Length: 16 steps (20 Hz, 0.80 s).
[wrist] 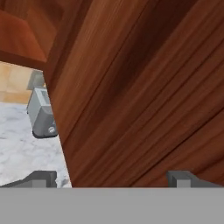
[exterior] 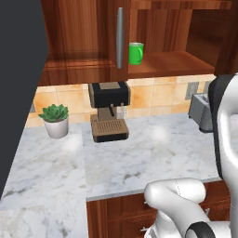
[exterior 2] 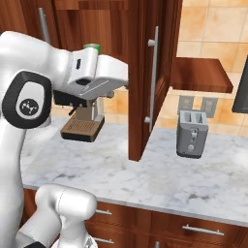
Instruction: Open the cabinet directly in front. Then move the liquor and the mug to the dining counter with the jar on it.
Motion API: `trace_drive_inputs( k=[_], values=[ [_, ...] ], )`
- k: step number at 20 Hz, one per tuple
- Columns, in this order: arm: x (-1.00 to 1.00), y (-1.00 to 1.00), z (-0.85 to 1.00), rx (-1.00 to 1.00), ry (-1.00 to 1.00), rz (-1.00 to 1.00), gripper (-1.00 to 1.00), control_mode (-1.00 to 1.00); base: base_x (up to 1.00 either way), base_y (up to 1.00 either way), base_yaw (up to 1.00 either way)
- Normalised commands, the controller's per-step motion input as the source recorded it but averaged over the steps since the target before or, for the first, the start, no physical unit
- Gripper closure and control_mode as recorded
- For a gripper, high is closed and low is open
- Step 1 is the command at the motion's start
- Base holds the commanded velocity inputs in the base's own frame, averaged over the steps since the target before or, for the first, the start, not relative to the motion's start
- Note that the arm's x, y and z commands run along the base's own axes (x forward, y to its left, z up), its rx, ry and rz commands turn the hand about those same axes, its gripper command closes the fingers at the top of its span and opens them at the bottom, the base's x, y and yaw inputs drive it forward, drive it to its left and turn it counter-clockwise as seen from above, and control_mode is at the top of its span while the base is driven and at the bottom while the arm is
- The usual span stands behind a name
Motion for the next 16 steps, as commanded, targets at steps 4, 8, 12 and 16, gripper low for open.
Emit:
trace_drive_inputs(
  k=[4, 8, 12, 16],
  values=[
    [-0.13, 0.2, -0.01, 0.01, -0.07, 0.0, -1.0, -1.0, 0.0, 0.0, 0.0],
    [-0.04, 0.65, 0.0, 0.0, -0.1, 0.01, -1.0, -1.0, 0.0, 0.0, 0.0],
    [0.04, 0.73, 0.0, 0.0, -0.08, 0.04, -1.0, -1.0, 0.0, 0.0, 0.0],
    [0.2, 0.85, 0.0, 0.0, -0.14, 0.08, -1.0, -1.0, 0.0, 0.0, 0.0]
  ],
)
